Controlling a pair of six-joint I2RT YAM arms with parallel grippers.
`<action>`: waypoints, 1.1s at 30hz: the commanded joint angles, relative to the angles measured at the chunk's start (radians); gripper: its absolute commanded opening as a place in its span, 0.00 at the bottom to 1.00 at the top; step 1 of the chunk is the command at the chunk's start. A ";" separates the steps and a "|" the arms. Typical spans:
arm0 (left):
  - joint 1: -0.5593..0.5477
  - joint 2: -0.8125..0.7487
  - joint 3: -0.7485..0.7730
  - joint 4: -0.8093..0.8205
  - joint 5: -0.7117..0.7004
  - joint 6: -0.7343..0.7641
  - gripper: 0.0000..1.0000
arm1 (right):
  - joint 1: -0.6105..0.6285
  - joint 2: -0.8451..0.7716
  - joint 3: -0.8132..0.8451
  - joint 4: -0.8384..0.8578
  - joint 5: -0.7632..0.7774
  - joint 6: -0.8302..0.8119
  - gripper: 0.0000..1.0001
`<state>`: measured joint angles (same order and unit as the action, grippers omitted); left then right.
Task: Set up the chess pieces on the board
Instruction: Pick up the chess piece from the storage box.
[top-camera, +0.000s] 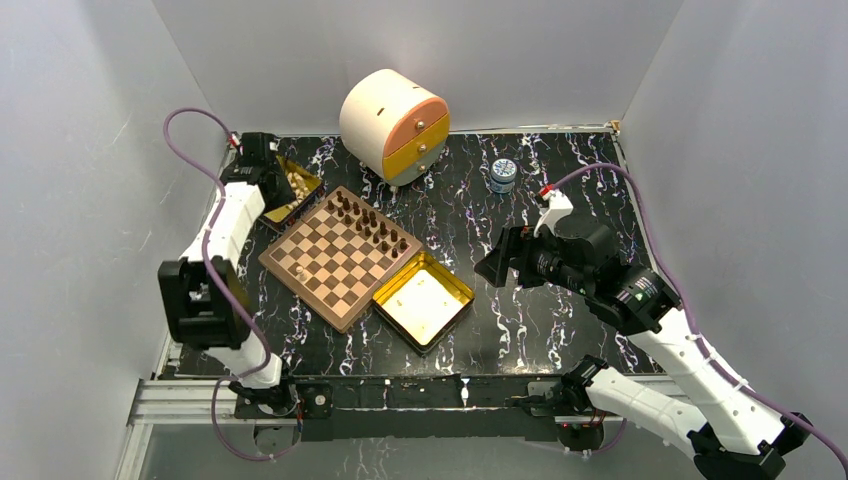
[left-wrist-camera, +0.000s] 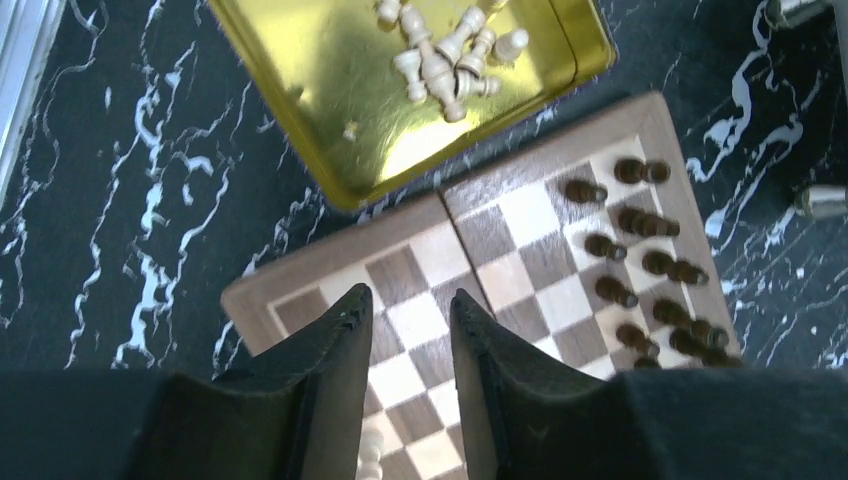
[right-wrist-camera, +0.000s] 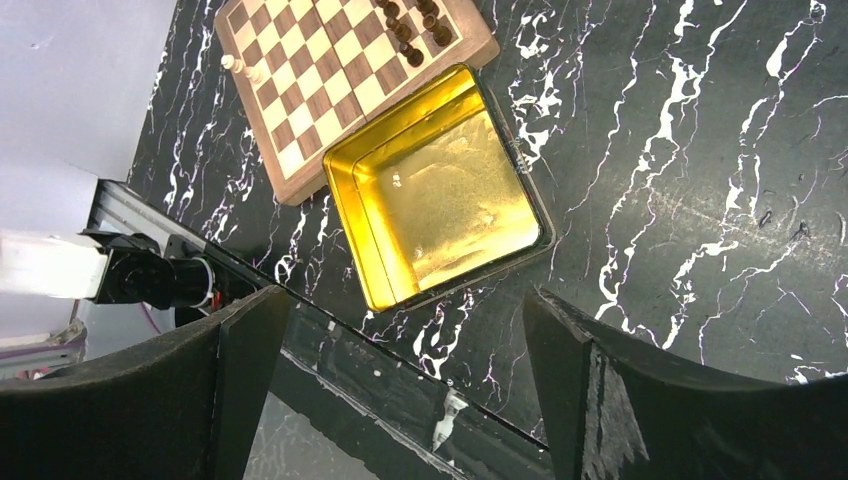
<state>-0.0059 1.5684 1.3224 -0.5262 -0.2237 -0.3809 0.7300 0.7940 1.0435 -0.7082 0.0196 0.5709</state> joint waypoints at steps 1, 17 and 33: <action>0.039 0.106 0.133 0.066 0.000 0.046 0.30 | 0.005 -0.001 0.018 0.043 0.005 -0.016 0.94; 0.125 0.522 0.481 0.119 -0.012 0.105 0.26 | 0.006 0.066 0.014 0.119 0.040 -0.035 0.93; 0.132 0.704 0.579 0.321 -0.008 0.115 0.26 | 0.006 0.168 0.035 0.191 0.054 -0.074 0.93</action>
<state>0.1223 2.2665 1.8553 -0.2394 -0.2276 -0.2802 0.7300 0.9581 1.0431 -0.5926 0.0566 0.5190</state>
